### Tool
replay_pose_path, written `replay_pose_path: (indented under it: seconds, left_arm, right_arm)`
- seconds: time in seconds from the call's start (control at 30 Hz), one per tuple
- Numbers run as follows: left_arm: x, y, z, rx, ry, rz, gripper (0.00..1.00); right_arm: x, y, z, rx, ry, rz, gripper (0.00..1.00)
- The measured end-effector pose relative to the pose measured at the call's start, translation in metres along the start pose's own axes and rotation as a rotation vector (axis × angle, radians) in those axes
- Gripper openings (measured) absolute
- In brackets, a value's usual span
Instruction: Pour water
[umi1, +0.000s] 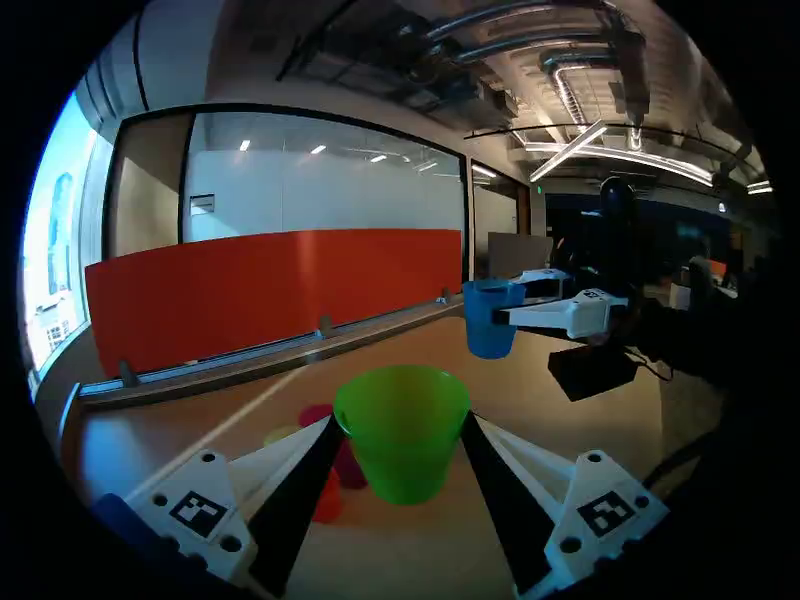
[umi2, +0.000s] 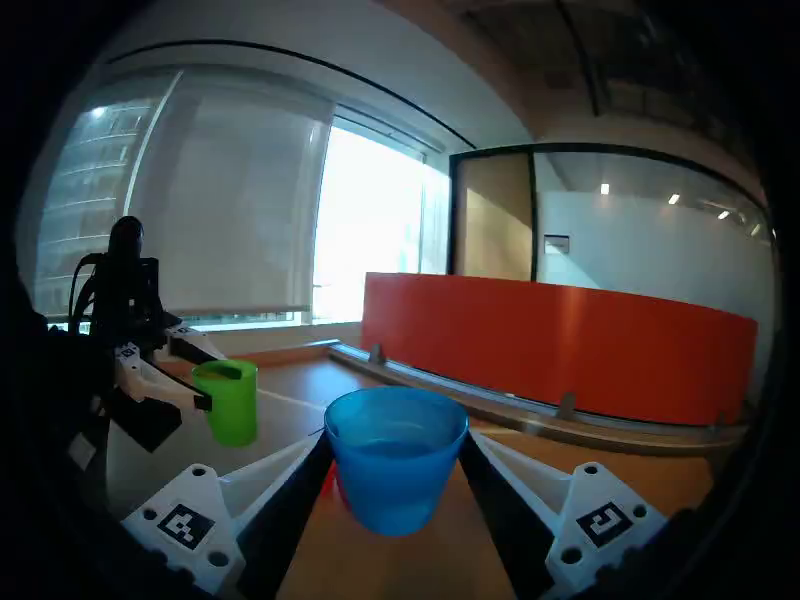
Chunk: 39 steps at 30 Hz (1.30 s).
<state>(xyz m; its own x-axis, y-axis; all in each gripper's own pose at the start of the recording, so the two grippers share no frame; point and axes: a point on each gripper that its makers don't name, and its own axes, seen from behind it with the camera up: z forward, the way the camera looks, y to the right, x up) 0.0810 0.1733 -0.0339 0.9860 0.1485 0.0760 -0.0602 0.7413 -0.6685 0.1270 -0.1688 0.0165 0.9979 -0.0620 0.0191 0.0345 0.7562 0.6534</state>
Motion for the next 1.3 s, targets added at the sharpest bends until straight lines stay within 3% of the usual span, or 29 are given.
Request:
replay_pose_path:
  seconds: [1.3]
  left_arm:
    - [0.022,0.008,0.001,-0.001,0.086,-0.018,0.86]
  right_arm:
    - [0.004,-0.008,-0.002,0.014,-0.004,-0.017,0.90]
